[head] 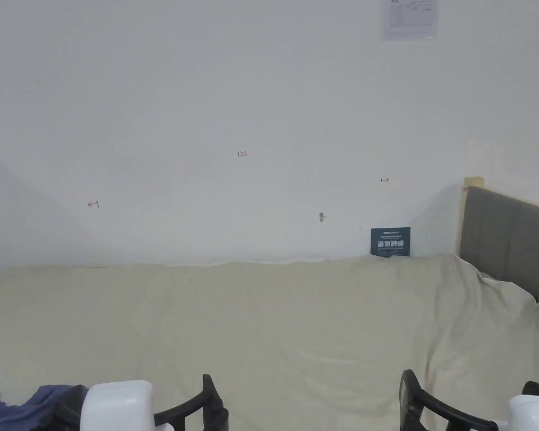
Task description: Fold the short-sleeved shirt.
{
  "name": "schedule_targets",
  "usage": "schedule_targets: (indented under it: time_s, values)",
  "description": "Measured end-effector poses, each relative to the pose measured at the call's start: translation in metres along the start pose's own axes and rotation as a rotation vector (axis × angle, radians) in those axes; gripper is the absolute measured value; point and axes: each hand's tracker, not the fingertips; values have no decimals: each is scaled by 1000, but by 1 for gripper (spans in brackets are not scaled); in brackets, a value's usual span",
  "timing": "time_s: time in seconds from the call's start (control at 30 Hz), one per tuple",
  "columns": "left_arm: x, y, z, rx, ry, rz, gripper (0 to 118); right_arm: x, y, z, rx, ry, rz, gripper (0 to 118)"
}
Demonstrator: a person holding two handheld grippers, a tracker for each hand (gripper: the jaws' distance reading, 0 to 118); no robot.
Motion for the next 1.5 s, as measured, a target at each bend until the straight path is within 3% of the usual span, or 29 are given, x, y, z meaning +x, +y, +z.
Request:
schedule_targets:
  time_s: [0.37,0.7,1.07,1.2,1.37,1.4,1.43,1.47,1.5]
  values:
    - [-9,8,3,0,-1,91,118,3,5,3,5,39,-10,118]
    - [-18,10,-1,-69,-254,256,118,-6,8,3,5,49,41,118]
    - [-19,6,-9,-23,-221,250,118,-2,9,-1,-18,52,24,118]
    - [-17,12,-7,-113,-271,215,118,-3,8,-2,-55,55,30,118]
    - [-10,15,-2,-46,-186,131,118,0,8,-3,-101,101,-30,115]
    - [-9,15,-4,-49,-186,118,106,1,8,-3,-103,108,-32,108]
    - [-8,15,-3,-35,-185,114,75,1,8,-3,-102,116,-31,88]
    - [-7,15,-2,-27,-165,104,21,1,7,-2,-98,118,-27,49]
    - [-5,16,-6,-59,-122,90,0,0,6,-3,-93,102,-8,0]
